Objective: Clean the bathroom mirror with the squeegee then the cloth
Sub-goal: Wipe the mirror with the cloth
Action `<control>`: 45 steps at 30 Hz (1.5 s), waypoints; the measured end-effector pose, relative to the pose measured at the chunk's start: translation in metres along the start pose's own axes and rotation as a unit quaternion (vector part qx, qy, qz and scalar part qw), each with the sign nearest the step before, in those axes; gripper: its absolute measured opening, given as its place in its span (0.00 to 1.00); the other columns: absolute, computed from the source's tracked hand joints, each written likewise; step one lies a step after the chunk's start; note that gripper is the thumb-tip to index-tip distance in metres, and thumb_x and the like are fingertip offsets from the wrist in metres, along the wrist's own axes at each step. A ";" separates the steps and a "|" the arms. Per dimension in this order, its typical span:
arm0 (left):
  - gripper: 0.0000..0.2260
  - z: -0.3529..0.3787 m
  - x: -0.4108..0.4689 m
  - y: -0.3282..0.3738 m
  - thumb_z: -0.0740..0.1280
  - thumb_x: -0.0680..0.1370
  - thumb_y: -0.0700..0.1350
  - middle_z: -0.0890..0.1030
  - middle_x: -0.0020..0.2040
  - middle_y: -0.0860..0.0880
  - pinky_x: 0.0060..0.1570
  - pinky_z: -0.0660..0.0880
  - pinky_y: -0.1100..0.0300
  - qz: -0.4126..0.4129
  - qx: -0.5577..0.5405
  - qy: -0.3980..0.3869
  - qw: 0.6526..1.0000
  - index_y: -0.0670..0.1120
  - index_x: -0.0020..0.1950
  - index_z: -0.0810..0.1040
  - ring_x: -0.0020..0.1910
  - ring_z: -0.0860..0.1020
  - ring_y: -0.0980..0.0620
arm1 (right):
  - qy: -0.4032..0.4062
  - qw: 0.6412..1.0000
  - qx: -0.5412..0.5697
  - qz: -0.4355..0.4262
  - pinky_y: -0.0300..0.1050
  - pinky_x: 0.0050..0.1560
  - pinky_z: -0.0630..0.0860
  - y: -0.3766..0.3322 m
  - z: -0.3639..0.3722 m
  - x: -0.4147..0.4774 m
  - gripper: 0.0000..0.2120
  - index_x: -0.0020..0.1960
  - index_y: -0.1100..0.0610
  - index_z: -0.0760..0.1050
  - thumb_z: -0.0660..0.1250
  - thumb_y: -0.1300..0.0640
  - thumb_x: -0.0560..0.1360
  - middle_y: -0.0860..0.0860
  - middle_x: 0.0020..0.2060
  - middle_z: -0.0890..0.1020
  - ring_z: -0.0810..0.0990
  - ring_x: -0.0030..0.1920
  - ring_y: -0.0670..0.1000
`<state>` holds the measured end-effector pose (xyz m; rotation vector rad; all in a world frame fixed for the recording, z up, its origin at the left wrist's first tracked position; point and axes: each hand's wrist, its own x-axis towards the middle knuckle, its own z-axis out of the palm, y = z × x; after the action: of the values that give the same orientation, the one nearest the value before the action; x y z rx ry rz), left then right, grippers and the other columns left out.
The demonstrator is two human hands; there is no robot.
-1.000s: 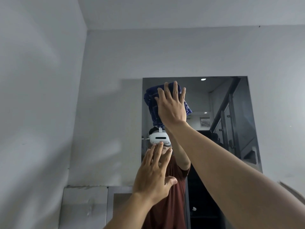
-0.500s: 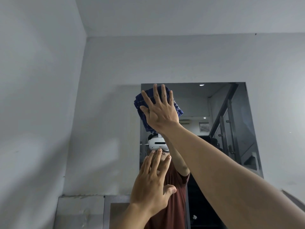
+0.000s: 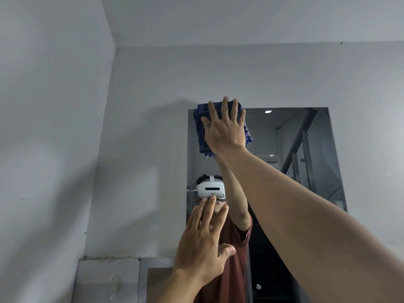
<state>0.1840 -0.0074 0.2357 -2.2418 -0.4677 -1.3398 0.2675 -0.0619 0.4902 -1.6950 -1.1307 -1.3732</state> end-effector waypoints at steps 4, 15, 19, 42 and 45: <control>0.43 0.000 -0.001 -0.001 0.59 0.75 0.69 0.42 0.82 0.47 0.79 0.47 0.49 0.005 -0.005 0.003 1.000 0.54 0.82 0.44 0.80 0.36 0.50 | 0.004 1.000 0.006 0.011 0.64 0.79 0.40 0.016 -0.004 -0.001 0.29 0.83 0.50 0.47 0.42 0.41 0.85 0.59 0.82 0.47 0.40 0.81 0.64; 0.45 0.004 -0.002 -0.001 0.65 0.74 0.66 0.43 0.83 0.47 0.78 0.55 0.46 -0.003 -0.023 0.001 1.000 0.54 0.82 0.44 0.81 0.39 0.48 | 0.009 0.999 0.000 0.031 0.61 0.80 0.38 0.096 -0.022 -0.020 0.28 0.83 0.46 0.45 0.41 0.40 0.84 0.57 0.82 0.46 0.39 0.81 0.61; 0.44 0.003 -0.001 0.000 0.65 0.74 0.67 0.43 0.83 0.47 0.77 0.56 0.47 -0.007 -0.020 0.002 1.000 0.54 0.82 0.46 0.81 0.40 0.48 | 0.022 0.998 0.019 0.053 0.61 0.80 0.40 0.126 -0.028 -0.023 0.29 0.83 0.48 0.47 0.43 0.40 0.84 0.57 0.82 0.48 0.41 0.81 0.61; 0.49 0.001 -0.002 0.001 0.74 0.69 0.64 0.49 0.83 0.46 0.73 0.65 0.43 0.003 -0.031 0.027 0.999 0.50 0.82 0.54 0.81 0.48 0.45 | 0.015 0.989 0.001 0.146 0.57 0.81 0.41 0.221 -0.042 -0.070 0.30 0.83 0.46 0.44 0.41 0.38 0.84 0.57 0.82 0.45 0.41 0.82 0.59; 0.48 -0.001 -0.002 0.002 0.74 0.69 0.63 0.50 0.83 0.46 0.73 0.65 0.43 0.001 -0.031 0.028 0.999 0.49 0.81 0.55 0.81 0.48 0.45 | 0.004 0.989 -0.008 0.149 0.58 0.80 0.40 0.219 -0.039 -0.090 0.31 0.83 0.46 0.41 0.40 0.35 0.83 0.57 0.82 0.44 0.39 0.81 0.59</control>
<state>0.1834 -0.0098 0.2344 -2.2474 -0.4080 -1.4305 0.4471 -0.2027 0.4156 -1.7853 -0.8229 -1.2027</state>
